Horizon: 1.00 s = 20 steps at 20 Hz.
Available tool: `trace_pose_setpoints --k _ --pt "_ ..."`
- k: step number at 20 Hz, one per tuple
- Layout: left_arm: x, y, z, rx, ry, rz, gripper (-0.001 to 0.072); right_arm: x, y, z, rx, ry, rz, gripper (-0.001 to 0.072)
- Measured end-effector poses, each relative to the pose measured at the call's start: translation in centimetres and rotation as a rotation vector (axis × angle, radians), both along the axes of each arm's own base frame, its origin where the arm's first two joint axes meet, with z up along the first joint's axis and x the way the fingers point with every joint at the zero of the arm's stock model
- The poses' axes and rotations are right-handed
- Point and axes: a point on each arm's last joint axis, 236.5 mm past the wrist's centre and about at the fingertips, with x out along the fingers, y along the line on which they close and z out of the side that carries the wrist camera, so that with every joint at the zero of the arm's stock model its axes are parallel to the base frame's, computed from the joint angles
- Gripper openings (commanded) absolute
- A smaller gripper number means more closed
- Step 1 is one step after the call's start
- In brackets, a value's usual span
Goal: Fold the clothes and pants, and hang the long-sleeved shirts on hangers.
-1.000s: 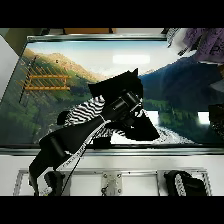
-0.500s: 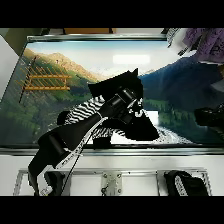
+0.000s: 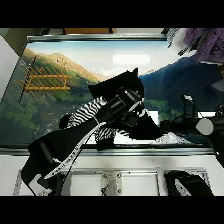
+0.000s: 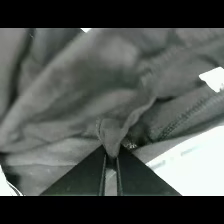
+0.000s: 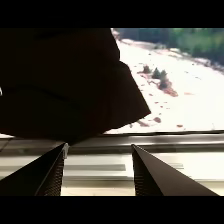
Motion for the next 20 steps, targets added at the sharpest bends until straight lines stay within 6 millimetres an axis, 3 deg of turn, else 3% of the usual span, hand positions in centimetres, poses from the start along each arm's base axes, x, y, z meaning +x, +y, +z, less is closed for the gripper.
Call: trace_pose_setpoints --k 6,9,13,14,15,16,17,18,20 --pt "-3.1 2.0 -1.1 0.013 0.016 0.011 0.0020 -0.1 1.1 -4.7 -0.025 0.149 0.001 0.0437" --pt "-3.9 2.9 -1.3 0.012 0.018 0.011 0.0020 -0.4 0.8 -6.1 -0.056 0.193 0.008 0.0436" --pt "-4.8 2.5 -1.7 -0.023 0.034 0.013 0.0020 -0.9 0.6 -7.2 -0.079 0.229 0.019 0.0435" --pt "-5.0 2.2 -1.7 -0.034 0.041 0.015 0.0021 -1.2 0.7 -7.5 -0.082 0.240 0.022 0.0381" --pt "-5.0 2.0 -1.7 -0.045 0.039 0.015 0.0021 -1.6 0.8 -7.8 -0.088 0.250 0.031 0.0164" --pt "-5.1 1.9 -1.7 -0.054 0.042 0.017 0.0021 -2.0 0.8 -8.1 -0.096 0.261 0.040 0.0084" --pt "-5.2 1.8 -1.7 -0.059 0.046 0.020 0.0021 -2.3 0.8 -8.4 -0.108 0.267 0.052 0.0083" --pt "-5.1 1.8 -1.7 -0.064 0.047 0.024 0.0020 -2.5 0.6 -8.6 -0.124 0.270 0.064 0.0017" --pt "-4.9 1.9 -1.2 -0.076 0.046 0.035 0.0020 -2.3 -0.1 -8.3 -0.162 0.251 0.095 0.0015"
